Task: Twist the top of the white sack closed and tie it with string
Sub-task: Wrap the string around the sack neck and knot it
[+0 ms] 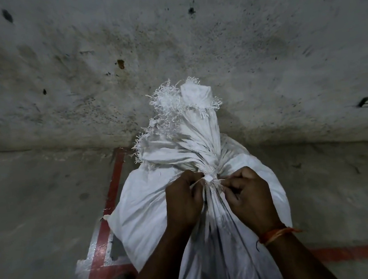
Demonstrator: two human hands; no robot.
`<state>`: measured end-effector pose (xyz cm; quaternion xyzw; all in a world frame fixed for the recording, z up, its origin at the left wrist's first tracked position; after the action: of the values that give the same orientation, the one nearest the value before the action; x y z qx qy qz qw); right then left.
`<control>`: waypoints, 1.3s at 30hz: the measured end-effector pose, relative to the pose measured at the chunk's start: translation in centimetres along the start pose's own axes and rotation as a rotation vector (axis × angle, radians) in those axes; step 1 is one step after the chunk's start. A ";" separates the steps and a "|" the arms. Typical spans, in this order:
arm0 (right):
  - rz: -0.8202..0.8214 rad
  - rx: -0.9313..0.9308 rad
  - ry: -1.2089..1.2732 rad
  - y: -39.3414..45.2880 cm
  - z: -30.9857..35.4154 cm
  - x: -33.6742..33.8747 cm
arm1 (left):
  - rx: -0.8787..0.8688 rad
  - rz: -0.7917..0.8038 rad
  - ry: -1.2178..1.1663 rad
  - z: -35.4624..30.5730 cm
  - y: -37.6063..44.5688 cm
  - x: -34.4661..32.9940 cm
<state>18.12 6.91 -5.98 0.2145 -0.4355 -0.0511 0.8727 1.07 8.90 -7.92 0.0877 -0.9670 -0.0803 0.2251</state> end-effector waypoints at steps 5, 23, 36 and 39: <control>0.014 0.006 0.020 -0.1 0.0 -0.1 | 0.005 -0.021 0.000 0.0 -0.1 -0.1; 0.000 -0.051 0.049 0.0 0.0 0.0 | -0.006 -0.049 0.011 -0.6 -0.4 0.0; 0.028 -0.054 0.048 0.2 0.0 -0.4 | 0.044 0.002 -0.101 -0.5 -0.3 -0.2; 0.017 -0.056 0.037 0.2 -0.6 -0.2 | 0.103 0.036 -0.153 -0.6 -0.6 -0.5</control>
<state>18.45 7.36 -6.34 0.1873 -0.4198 -0.0516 0.8866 1.85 8.31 -7.69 0.0754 -0.9857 -0.0326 0.1471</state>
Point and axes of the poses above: each hand's wrist, its own y-axis towards the middle knuckle, its own x-axis out of the back of the hand, z = x × y, the point moved 3 cm from there along y, towards the middle knuckle, and after that the axes turned 10 degrees about x, right-handed, at the moved point
